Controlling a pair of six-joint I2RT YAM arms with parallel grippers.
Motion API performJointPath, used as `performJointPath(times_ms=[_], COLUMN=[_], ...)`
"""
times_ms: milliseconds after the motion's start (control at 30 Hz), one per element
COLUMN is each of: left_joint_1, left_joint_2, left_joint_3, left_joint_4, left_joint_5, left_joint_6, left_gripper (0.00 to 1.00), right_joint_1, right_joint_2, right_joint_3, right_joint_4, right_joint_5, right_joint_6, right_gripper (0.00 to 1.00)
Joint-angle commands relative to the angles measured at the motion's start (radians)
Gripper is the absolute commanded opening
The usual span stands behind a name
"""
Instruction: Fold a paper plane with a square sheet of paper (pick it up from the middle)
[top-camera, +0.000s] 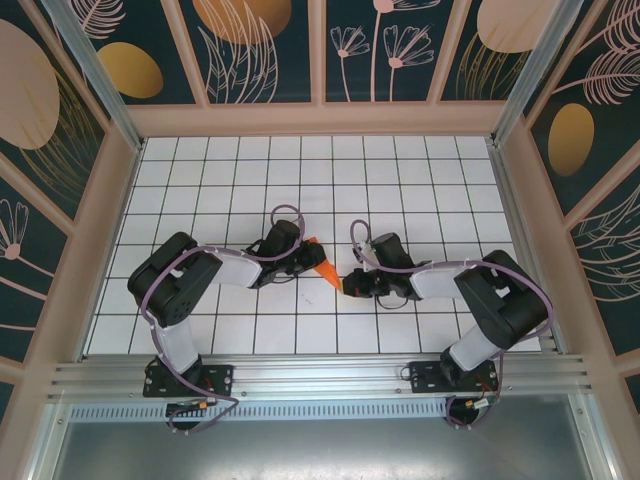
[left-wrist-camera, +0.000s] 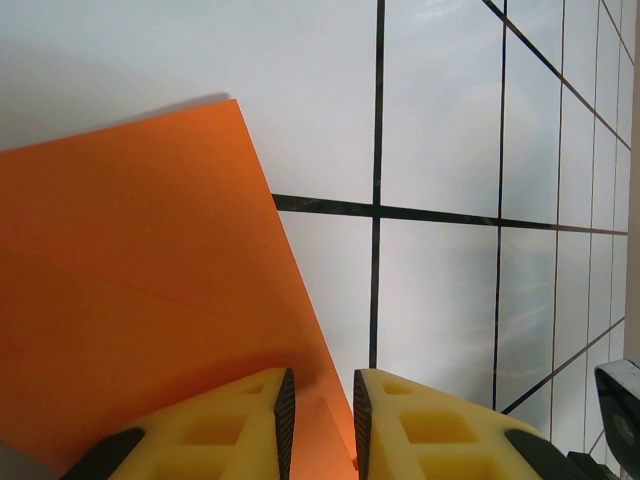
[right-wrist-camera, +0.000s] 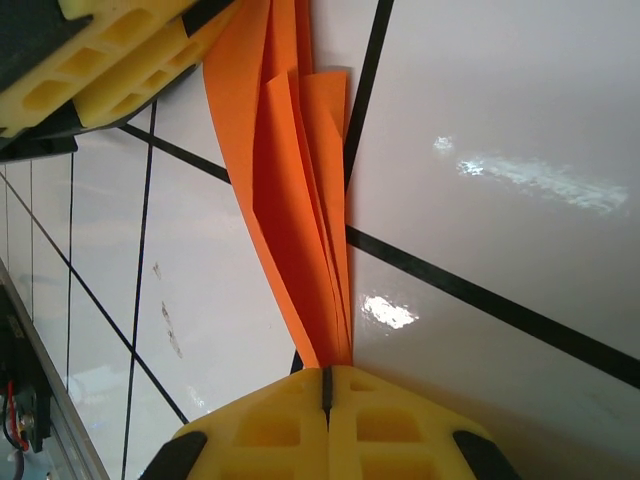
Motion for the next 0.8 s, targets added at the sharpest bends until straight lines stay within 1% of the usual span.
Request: performJointPath(times_ms=[0,100,200,300,333,367,433,567,700,767], left_joint_1=[0.005,0.005,0.006,0.006,0.007,0.005,0.005,0.005,0.006,0.006], left_joint_2=[0.041,0.043,0.043,0.041,0.041,0.043,0.043,0.049,0.048,0.05], left_joint_3=[-0.006,-0.003,0.002,0.001,0.001,0.002,0.004,0.01,0.013,0.014], left_joint_4=[-0.065,-0.064,-0.066,-0.066,-0.064,-0.064,-0.064,-0.062,-0.066,-0.066], left_joint_5=[-0.011,-0.009,-0.009,-0.013,-0.012,-0.013,-0.014,-0.011,-0.011,-0.01], left_joint_6=[0.022,0.022,0.024,0.019,0.018,0.017,0.015,0.013,0.013,0.013], left_gripper=[0.26,0.26,0.26,0.26,0.26,0.26,0.25,0.25,0.25,0.25], right_joint_1=[-0.02,-0.022,-0.021,-0.021,-0.022,-0.022,-0.022,-0.009,0.024,0.026], right_joint_2=[0.012,0.006,-0.029,-0.102,-0.121,-0.14,-0.148,-0.047,0.056,0.092], right_joint_3=[-0.026,-0.018,0.008,0.026,0.03,0.036,0.05,0.117,0.178,0.197], right_joint_4=[-0.013,-0.015,-0.036,-0.067,-0.076,-0.083,-0.075,-0.054,-0.028,-0.025], right_joint_5=[0.011,-0.01,-0.034,0.015,0.035,0.052,0.014,-0.128,-0.194,-0.196], right_joint_6=[0.021,0.017,0.005,-0.02,-0.032,-0.047,-0.081,-0.112,-0.113,-0.112], right_gripper=[0.02,0.03,0.11,0.17,0.18,0.18,0.15,0.08,0.05,0.04])
